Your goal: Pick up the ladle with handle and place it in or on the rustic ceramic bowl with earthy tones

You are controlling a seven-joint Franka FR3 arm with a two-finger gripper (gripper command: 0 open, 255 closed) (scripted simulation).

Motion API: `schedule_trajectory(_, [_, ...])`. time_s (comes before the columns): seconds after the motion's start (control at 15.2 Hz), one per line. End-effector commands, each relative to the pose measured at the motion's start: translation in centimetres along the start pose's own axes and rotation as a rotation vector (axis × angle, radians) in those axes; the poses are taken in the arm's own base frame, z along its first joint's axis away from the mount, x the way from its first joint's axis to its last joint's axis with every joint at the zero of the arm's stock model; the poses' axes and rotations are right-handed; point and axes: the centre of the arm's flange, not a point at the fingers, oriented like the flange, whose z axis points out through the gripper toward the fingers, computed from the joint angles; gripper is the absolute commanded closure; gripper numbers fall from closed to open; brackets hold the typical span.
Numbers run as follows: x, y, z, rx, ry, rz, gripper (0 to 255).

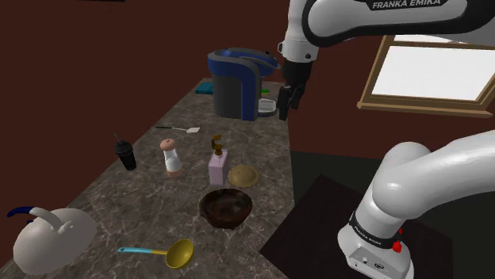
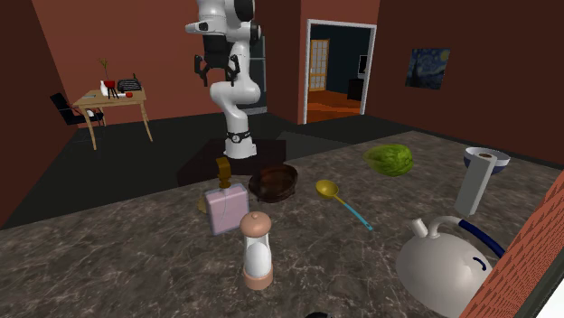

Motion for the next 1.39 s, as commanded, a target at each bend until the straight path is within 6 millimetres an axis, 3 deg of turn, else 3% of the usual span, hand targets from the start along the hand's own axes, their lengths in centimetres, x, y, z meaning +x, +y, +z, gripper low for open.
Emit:
schedule_trajectory(0.0, [0.0,0.0,0.0,0.000,0.000,0.000,0])
schedule_trajectory(1.32, [12.7,-16.1,16.5,0.066,-0.065,-0.194,0])
